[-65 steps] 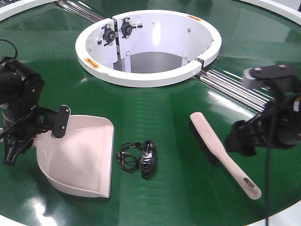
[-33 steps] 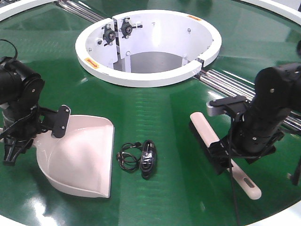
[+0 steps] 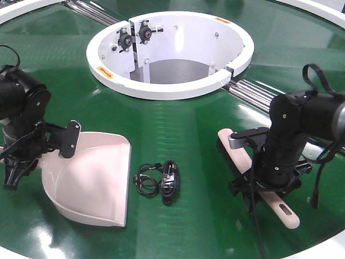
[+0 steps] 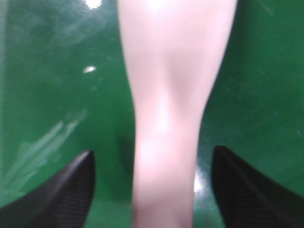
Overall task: Clean and inspect green conveyor with broom and dustpan
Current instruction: 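Lower the right gripper onto the pink brush handle and grasp it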
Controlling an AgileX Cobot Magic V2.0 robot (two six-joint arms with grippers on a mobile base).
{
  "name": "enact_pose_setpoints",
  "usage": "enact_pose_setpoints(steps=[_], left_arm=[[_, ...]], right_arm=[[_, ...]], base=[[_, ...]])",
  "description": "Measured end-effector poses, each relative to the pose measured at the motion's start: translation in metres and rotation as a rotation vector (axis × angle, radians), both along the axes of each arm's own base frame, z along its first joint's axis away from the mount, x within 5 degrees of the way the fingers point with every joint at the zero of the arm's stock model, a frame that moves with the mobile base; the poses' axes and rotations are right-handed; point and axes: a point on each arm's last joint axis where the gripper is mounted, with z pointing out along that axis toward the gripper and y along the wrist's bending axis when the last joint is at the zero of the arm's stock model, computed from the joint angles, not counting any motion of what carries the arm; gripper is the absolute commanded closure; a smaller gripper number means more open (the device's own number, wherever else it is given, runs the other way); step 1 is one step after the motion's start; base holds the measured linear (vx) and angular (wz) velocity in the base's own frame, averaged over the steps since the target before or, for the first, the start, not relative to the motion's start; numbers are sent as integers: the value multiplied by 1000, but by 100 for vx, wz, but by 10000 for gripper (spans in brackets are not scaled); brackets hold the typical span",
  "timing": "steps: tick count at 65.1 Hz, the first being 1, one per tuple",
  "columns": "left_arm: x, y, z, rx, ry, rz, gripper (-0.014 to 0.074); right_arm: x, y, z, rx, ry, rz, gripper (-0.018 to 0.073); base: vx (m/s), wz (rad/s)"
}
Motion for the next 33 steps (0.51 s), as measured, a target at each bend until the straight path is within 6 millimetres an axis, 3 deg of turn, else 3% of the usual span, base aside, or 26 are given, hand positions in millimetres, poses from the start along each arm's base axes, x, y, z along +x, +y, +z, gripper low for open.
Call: enact_pose_setpoints(steps=[25,33], left_arm=[[0,0,0,0,0,0,603],[0,0,0,0,0,0,603]], right_arm=[[6,1,-2,-5,-19,-32,575],[7,3,0,4,-27,-48,568]], base=[[0,0],[0,0]])
